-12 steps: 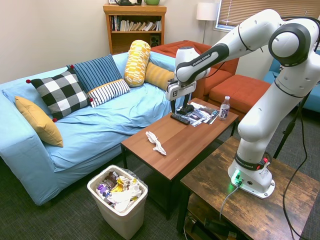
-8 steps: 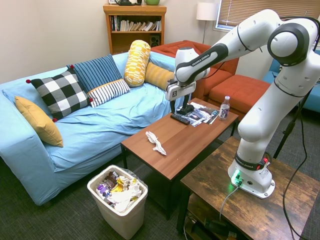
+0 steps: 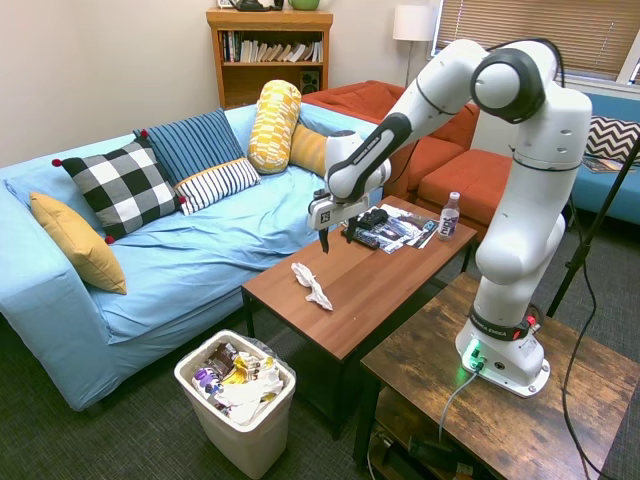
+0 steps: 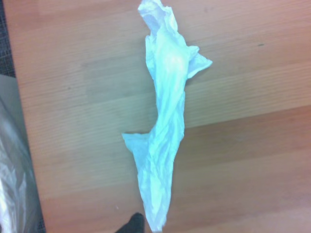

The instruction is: Throw the tissue in the trash bin

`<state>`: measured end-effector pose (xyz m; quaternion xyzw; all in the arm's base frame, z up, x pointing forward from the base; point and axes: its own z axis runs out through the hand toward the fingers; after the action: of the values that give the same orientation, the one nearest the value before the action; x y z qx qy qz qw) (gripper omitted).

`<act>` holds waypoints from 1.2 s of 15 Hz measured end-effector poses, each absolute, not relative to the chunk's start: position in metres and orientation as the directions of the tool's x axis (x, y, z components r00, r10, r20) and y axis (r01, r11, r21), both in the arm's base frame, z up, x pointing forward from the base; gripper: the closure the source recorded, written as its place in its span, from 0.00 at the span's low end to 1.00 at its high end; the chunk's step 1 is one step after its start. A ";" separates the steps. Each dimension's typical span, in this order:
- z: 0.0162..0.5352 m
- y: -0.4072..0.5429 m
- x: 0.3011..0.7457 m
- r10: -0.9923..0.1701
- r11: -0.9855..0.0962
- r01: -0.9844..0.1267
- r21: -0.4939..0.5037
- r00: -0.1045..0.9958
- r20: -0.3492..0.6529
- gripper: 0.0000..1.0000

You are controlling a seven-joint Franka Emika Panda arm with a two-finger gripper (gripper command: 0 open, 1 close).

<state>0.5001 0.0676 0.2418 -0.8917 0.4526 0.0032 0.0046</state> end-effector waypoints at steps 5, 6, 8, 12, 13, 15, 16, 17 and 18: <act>0.158 0.095 0.537 -0.835 -0.551 -0.834 0.037 0.550 -0.016 0.00; 0.149 0.095 0.544 -0.839 -0.543 -0.839 0.043 0.543 -0.011 0.00; 0.131 0.093 0.553 -0.850 -0.526 -0.848 0.057 0.527 -0.010 0.00; 0.098 0.097 0.563 -0.859 -0.512 -0.856 0.077 0.512 -0.018 1.00; 0.095 0.096 0.567 -0.862 -0.507 -0.859 0.076 0.507 -0.017 1.00; 0.088 0.094 0.571 -0.867 -0.497 -0.864 0.076 0.497 -0.019 1.00; 0.088 0.095 0.573 -0.870 -0.493 -0.867 0.071 0.493 -0.021 1.00; 0.088 0.095 0.574 -0.871 -0.491 -0.868 0.069 0.491 -0.023 1.00; 0.088 0.095 0.575 -0.872 -0.489 -0.870 0.067 0.489 -0.023 1.00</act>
<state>0.5746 0.0952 0.0879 -0.8625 0.5048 0.0271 -0.0231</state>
